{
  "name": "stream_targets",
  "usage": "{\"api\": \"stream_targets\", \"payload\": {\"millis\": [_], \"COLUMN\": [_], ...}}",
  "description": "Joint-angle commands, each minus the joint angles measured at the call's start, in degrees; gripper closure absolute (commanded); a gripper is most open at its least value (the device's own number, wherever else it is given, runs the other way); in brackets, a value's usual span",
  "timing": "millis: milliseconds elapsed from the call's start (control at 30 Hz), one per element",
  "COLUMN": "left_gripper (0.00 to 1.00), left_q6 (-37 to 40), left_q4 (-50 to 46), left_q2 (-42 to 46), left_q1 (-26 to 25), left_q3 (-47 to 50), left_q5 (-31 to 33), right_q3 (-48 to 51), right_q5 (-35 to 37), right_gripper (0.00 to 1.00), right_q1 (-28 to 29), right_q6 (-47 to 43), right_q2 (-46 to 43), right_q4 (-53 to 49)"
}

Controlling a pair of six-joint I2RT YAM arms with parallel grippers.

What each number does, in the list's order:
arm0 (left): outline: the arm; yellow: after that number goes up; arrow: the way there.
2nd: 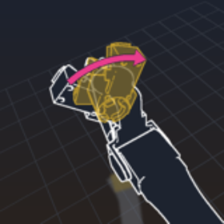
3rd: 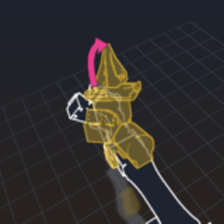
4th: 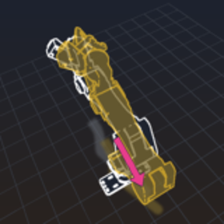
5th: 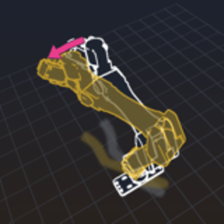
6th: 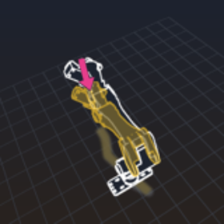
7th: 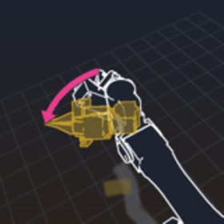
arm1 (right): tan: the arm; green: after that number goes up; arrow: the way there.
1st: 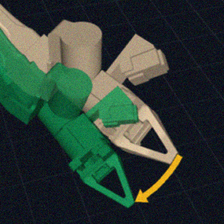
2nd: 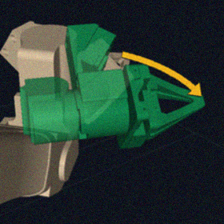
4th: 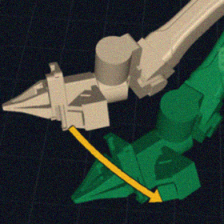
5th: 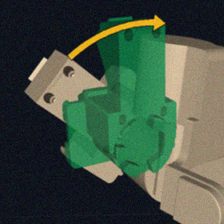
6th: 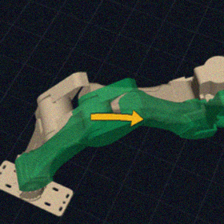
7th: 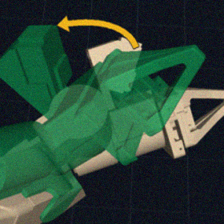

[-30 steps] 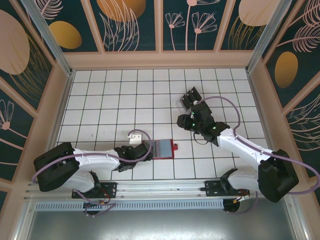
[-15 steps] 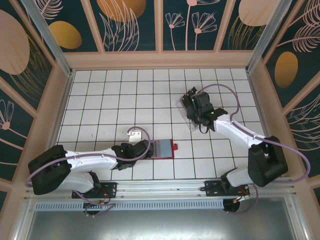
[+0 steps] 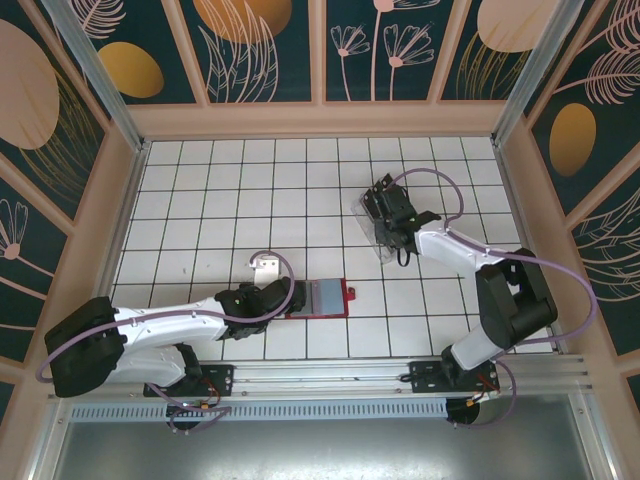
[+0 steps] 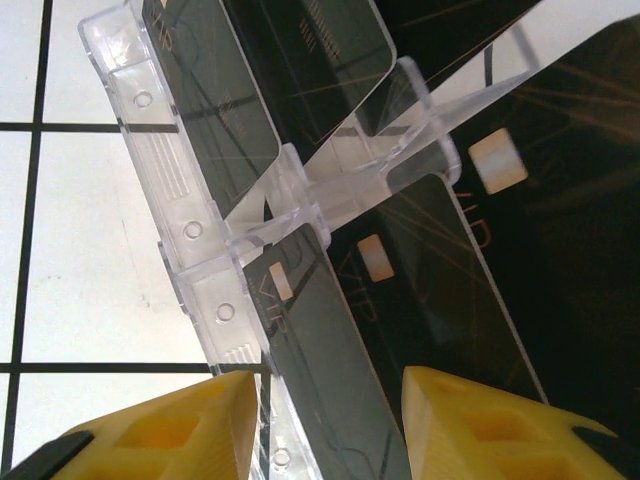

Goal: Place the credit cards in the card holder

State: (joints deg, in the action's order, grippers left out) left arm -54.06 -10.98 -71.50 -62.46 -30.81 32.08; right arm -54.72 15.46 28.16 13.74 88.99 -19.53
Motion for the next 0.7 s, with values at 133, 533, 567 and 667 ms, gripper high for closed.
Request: {"api": "stream_targets", "payload": {"millis": [133,533,567,667], "left_gripper": [0.02,0.01,0.01,0.01], "left_q6": [-0.2,-0.2,-0.2,-0.2], "left_q4": [-1.2,-0.5,-0.5,-0.5], "left_q2": [0.4,0.1,0.0,0.0], "left_q1": [0.3,0.3,0.4,0.4], "left_q3": [0.7,0.9,0.9,1.0], "left_q5": [1.1,0.7,0.6,0.5], "right_q3": [-1.3,-2.7,-2.8,-3.0], "right_q5": [-0.5,0.2,0.2,0.2], "right_gripper": [0.61,0.69,0.7,0.75], "right_q1": [0.2,0.7,0.7,0.7], "right_q6": [-1.0,-1.7,-1.8,-2.2], "right_q2": [1.1,1.5,1.6,1.9], "right_q4": [-0.5,-1.7,-1.7,-2.0]}}
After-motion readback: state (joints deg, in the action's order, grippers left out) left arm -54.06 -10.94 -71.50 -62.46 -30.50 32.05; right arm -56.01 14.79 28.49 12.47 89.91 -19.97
